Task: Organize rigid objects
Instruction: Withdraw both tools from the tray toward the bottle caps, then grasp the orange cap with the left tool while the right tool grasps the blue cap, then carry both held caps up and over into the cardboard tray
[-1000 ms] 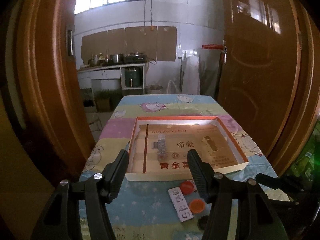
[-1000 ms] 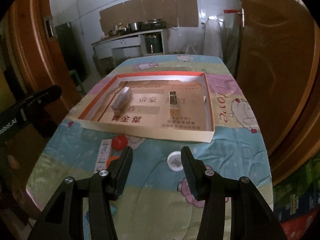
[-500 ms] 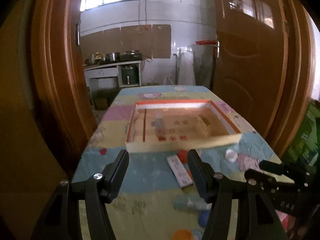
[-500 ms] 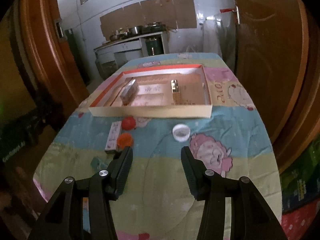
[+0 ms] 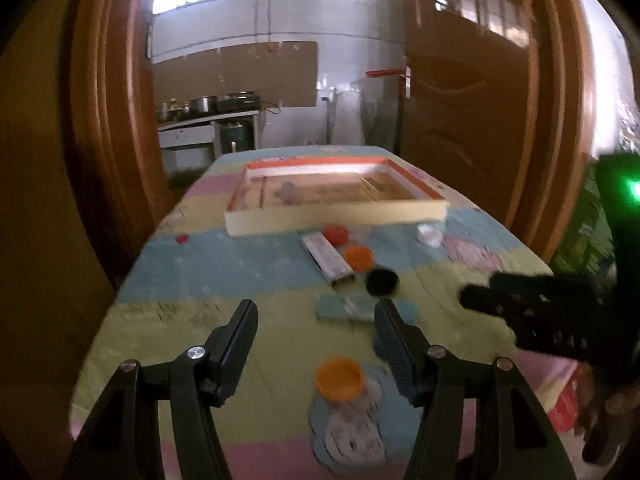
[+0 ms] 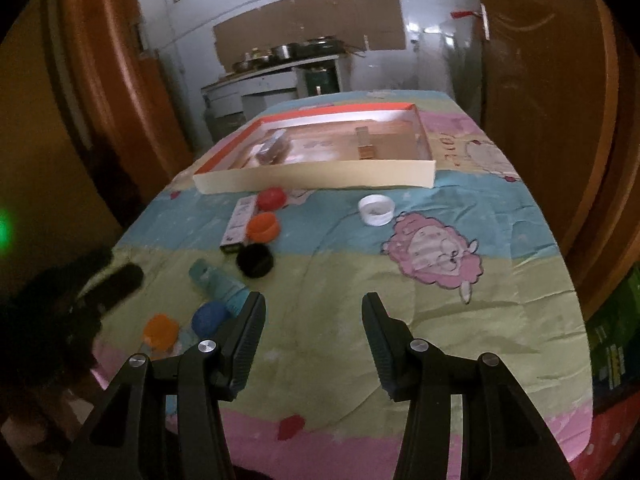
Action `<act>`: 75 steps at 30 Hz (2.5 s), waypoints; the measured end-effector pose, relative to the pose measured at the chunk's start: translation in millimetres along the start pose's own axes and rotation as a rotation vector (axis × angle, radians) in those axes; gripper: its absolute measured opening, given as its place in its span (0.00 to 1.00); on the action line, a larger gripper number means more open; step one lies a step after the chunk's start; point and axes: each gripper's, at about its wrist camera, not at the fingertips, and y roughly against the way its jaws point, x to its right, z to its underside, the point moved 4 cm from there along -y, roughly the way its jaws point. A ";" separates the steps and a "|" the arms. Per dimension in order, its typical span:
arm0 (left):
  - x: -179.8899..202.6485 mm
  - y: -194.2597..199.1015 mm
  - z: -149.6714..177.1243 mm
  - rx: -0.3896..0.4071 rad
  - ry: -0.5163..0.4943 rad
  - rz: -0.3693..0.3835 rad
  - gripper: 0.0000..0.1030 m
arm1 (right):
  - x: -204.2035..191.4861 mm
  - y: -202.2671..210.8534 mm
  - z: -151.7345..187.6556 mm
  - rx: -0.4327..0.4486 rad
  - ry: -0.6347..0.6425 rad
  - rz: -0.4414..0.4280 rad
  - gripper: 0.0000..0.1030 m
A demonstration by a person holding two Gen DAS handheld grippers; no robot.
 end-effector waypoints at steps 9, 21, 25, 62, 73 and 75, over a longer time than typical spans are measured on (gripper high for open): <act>5.6 -9.7 36.4 -0.041 -0.044 -0.013 0.59 | -23.8 -6.8 19.0 -0.025 0.092 -0.031 0.50; -7.7 -19.7 41.9 -0.056 -0.005 -0.001 0.43 | -37.2 -12.3 28.9 -0.046 0.131 -0.058 0.50; -16.4 -18.7 40.5 -0.054 0.032 0.009 0.29 | -45.2 -15.1 31.3 -0.051 0.141 -0.073 0.50; -40.7 -15.6 42.1 -0.050 0.095 -0.039 0.29 | -81.2 -41.9 23.2 -0.004 0.224 -0.001 0.30; -40.8 -16.8 39.3 -0.050 0.091 -0.036 0.29 | -77.5 -32.2 23.3 0.010 0.186 -0.031 0.30; -40.1 -17.3 37.7 -0.050 0.088 -0.035 0.29 | -76.8 -30.2 22.6 0.014 0.183 -0.034 0.30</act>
